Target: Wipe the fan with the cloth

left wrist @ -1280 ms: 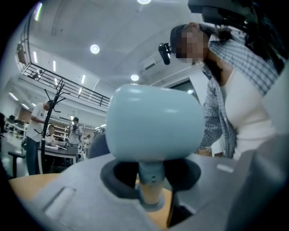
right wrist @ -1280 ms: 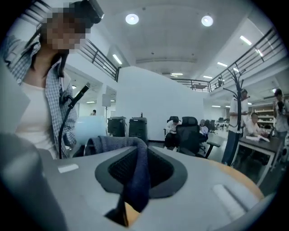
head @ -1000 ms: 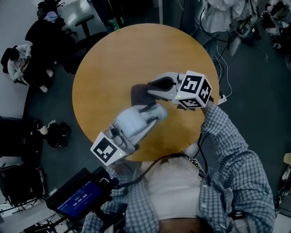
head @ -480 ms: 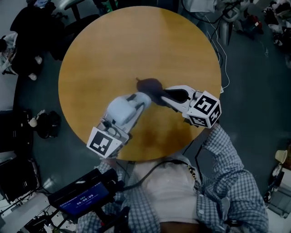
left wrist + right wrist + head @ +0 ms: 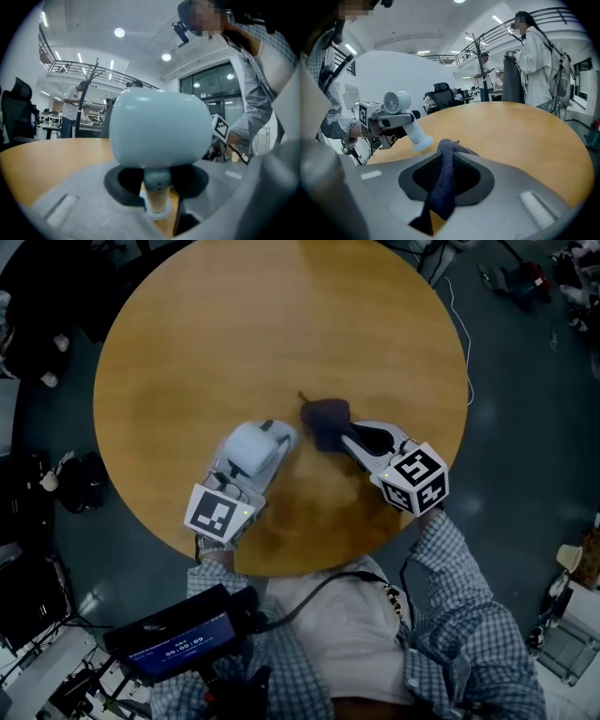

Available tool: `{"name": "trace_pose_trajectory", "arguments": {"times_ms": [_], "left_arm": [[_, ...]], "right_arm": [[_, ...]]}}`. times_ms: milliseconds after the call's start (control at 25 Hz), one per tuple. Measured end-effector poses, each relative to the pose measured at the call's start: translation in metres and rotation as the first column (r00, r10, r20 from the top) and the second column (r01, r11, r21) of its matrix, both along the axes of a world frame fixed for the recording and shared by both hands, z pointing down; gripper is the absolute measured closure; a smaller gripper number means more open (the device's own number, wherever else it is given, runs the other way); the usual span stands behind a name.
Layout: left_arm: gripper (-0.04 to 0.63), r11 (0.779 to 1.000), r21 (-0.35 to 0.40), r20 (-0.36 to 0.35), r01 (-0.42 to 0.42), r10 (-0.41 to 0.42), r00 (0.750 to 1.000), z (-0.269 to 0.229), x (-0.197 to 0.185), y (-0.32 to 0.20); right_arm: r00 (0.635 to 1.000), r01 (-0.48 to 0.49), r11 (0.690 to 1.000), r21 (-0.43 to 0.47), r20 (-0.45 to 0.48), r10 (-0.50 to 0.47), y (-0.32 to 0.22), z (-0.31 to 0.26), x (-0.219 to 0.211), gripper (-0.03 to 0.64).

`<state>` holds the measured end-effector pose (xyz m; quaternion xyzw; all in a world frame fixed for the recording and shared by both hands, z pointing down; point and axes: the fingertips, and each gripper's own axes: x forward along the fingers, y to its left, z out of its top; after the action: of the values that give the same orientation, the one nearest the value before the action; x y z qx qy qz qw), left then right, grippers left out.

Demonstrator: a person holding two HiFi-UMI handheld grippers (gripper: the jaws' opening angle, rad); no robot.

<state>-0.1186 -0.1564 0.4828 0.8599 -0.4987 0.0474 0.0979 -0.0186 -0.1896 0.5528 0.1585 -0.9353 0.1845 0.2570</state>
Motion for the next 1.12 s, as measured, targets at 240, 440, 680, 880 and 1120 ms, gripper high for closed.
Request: {"name": "trace_pose_trajectory", "arguments": {"times_ms": [240,440,680,880,1120], "left_arm": [[0.465,0.999,-0.037,0.013,-0.003,0.003,1.0,0.031,0.004,0.0],[0.463,0.999,-0.048,-0.002,0.018,-0.018,1.0,0.031,0.004,-0.007],[0.463,0.999,-0.031,0.008,0.009,-0.009,1.0,0.04,0.009,-0.007],[0.423,1.0,-0.025,0.032,-0.008,0.008,0.999,0.044,0.014,-0.008],[0.371,0.993,-0.116,0.104,-0.011,0.023,0.994,0.072,0.006,0.011]], "right_arm": [[0.999,-0.022,1.0,0.008,-0.036,0.023,0.004,0.021,-0.001,0.541],[0.996,-0.04,0.997,0.059,-0.081,0.044,0.005,0.026,0.002,0.527],[0.995,-0.064,0.996,0.056,-0.071,0.068,0.008,0.028,0.002,0.513],[0.994,-0.089,0.995,0.047,-0.052,0.091,0.006,0.027,0.009,0.445],[0.991,-0.126,0.99,0.059,-0.036,0.128,0.002,0.022,0.015,0.422]]}}
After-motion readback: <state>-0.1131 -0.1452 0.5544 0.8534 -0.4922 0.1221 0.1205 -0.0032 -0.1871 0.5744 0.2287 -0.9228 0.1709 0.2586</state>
